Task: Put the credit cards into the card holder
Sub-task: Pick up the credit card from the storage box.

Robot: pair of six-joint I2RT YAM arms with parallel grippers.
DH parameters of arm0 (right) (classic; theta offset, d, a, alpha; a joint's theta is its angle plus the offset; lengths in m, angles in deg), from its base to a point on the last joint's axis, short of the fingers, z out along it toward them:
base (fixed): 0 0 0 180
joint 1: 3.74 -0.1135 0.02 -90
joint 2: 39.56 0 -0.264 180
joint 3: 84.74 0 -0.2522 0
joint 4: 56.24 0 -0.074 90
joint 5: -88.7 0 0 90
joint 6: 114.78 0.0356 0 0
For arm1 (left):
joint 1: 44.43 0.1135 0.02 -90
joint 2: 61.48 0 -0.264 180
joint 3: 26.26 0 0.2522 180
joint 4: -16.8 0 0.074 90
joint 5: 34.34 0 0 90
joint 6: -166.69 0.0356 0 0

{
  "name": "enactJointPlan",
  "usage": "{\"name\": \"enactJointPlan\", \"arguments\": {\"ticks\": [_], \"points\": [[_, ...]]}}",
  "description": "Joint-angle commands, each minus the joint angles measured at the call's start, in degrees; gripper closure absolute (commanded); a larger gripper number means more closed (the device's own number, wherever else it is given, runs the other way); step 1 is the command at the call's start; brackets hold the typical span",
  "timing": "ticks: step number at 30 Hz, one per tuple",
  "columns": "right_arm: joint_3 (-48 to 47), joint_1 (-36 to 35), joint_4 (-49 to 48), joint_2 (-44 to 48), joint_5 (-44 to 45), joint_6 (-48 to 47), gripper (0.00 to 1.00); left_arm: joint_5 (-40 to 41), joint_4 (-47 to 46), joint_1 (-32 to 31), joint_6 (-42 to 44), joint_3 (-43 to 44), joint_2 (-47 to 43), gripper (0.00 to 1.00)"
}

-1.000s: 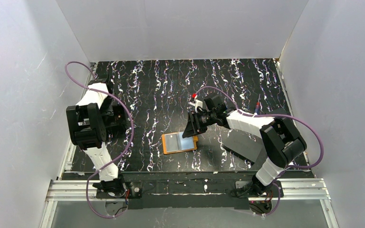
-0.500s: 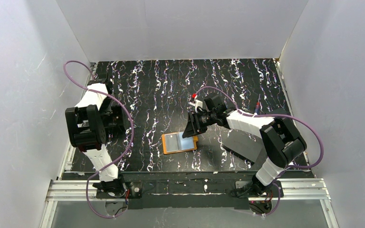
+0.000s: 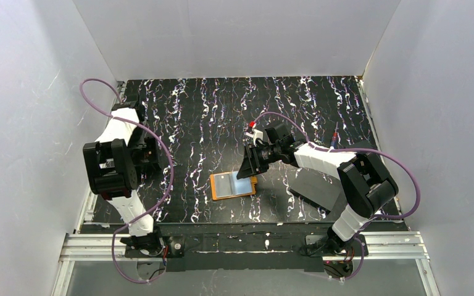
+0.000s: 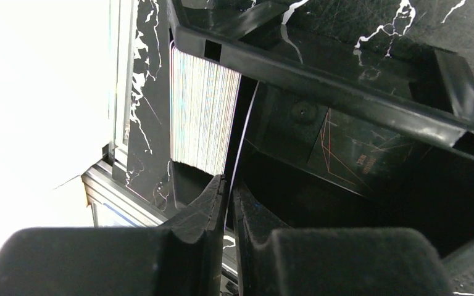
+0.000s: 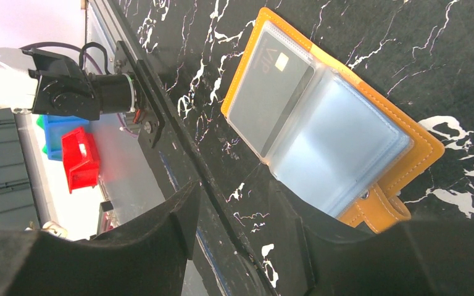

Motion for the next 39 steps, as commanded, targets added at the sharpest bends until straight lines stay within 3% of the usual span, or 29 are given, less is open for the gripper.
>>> {"name": "enactJointPlan", "arguments": {"ticks": [1,15,20,24,28,33,36,39], "points": [[0.63,0.35,-1.67,1.22,-1.25,-0.13,0.46,-0.25,2.87,0.27,-1.34,2.08,-4.45,0.94],[0.72,0.34,-1.75,1.06,-1.42,0.22,0.46,-1.27,6.72,0.35,-2.11,4.71,-7.5,1.0],[0.41,0.34,-1.17,0.78,-1.27,0.42,0.47,-1.65,9.7,0.35,-2.34,9.43,-12.82,1.0],[-0.37,0.39,0.06,0.53,-0.5,0.04,0.47,-7.74,12.04,0.28,-3.35,15.32,-16.86,1.0],[-1.48,0.36,2.02,0.88,0.91,-0.54,0.46,-24.71,9.97,0.31,-6.56,16.04,-22.19,1.0],[-3.04,0.37,3.82,2.0,1.95,-0.54,0.46,-53.74,-7.33,0.32,-14.83,5.64,-32.61,1.0],[-2.83,0.32,-1.35,4.94,0.86,2.8,0.44,-68.52,-31.33,0.29,-28.83,-8.29,-39.99,1.0],[-2.11,0.31,-13.46,9.16,-1.4,9.92,0.4,-74.48,-59.37,-1.48,-49.3,-24.17,-44.7,1.0]]}}
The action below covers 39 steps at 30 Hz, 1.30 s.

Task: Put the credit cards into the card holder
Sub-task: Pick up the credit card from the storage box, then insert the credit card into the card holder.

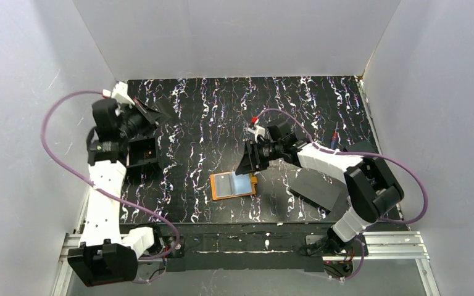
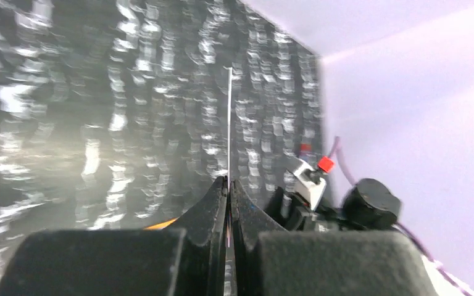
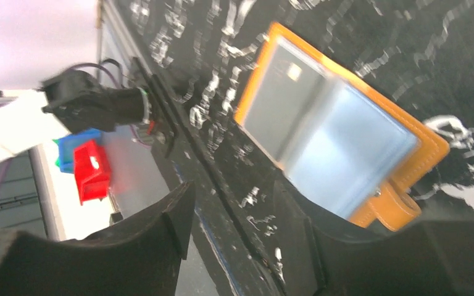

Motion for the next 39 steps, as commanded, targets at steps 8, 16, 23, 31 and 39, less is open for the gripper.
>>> {"name": "enactJointPlan", "arguments": {"ticks": [8,16,23,31,39], "points": [[2.0,0.34,-48.11,12.61,-2.7,32.94,0.33,-12.87,-54.9,-19.73,-30.23,-25.39,-6.57,1.0],[7.57,1.62,-67.44,11.35,-0.82,48.35,0.45,-14.24,-63.08,-25.21,-34.32,-30.06,-5.48,1.0],[9.54,2.9,-74.71,9.56,-0.48,54.18,0.57,-15.65,-64.25,-28.72,-34.38,-30.9,-4.09,1.0],[11.64,4.85,-63.89,11.02,-1.43,48.09,0.99,-17.28,-63.3,-30.34,-34.22,-33.42,-3.06,1.0],[11.76,10.36,-13.45,9.61,-3.04,14.57,0.99,-4.98,-14.15,-30.33,-16.32,-26.41,5.58,0.54]]}}
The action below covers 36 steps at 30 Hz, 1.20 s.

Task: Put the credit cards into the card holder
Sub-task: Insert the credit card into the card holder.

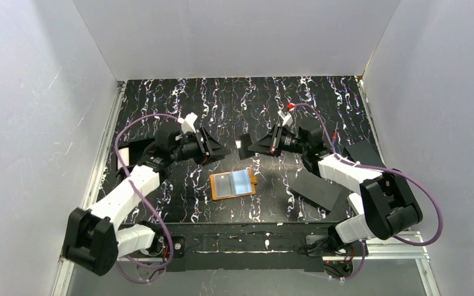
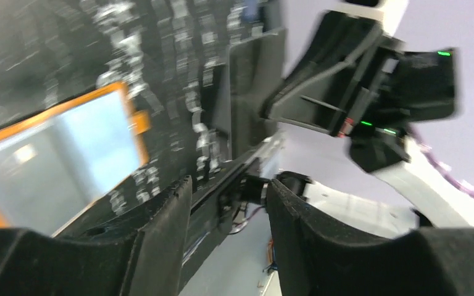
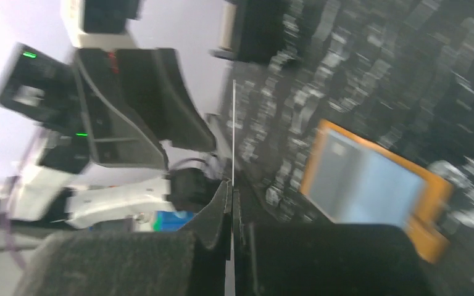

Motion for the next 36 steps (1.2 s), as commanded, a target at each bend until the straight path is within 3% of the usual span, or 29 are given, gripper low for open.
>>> {"name": "enactJointPlan", "arguments": {"ticks": [1,5,11,36], "points": [[-3.4,1.25,32.74,-3.84,-2.55,-24.64,0.99,5.56,27.4,-0.13,11.68,4.97,6.69,0.56],[-4.1,0.65,37.57,-7.52,-5.14,-30.86,0.99,3.61,23.33,-0.26,11.24,3.66,10.83,0.76],[-4.59,-2.51,37.58,-10.8,-5.78,-31.71,0.99,3.78,19.27,-0.98,9.95,2.12,15.97,0.84],[-4.25,-5.17,22.12,-18.06,-6.77,-24.34,0.99,8.25,20.98,-1.3,13.93,-0.79,24.96,0.94]]}}
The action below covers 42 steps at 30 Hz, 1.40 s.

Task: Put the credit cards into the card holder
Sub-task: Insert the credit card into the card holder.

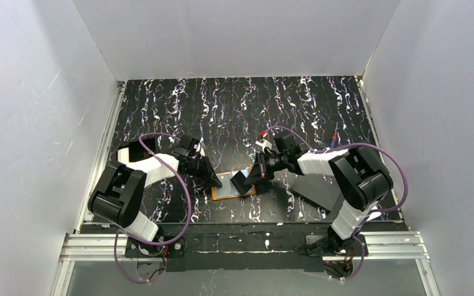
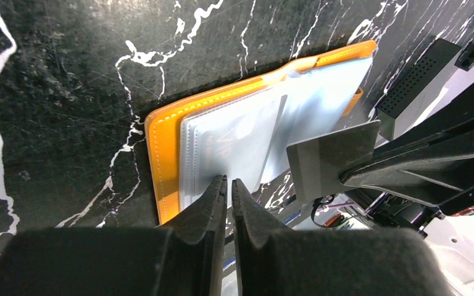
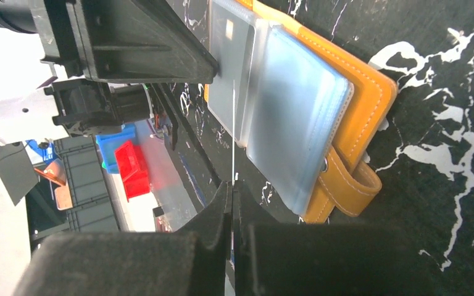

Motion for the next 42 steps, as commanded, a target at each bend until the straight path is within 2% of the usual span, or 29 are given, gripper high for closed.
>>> {"name": "enactJointPlan", "arguments": {"ticks": [1,23,42], "points": [[-1.05,-0.25,-4.66,-1.12,-1.19,1.46,0.99,1.32,1.71,-0.33,1.32,-0.89,0.64,0.94],[-0.94,-1.85,-7.26,-6.25,-0.87,1.58,0.99,2.25,2.49,-0.33,1.88,-1.22,0.27,0.97],[2.01,-3.23,-24.78,-8.84,4.72,10.57,0.99,2.12,2.19,-0.36,1.45,-1.66,0.34,0.98]]}}
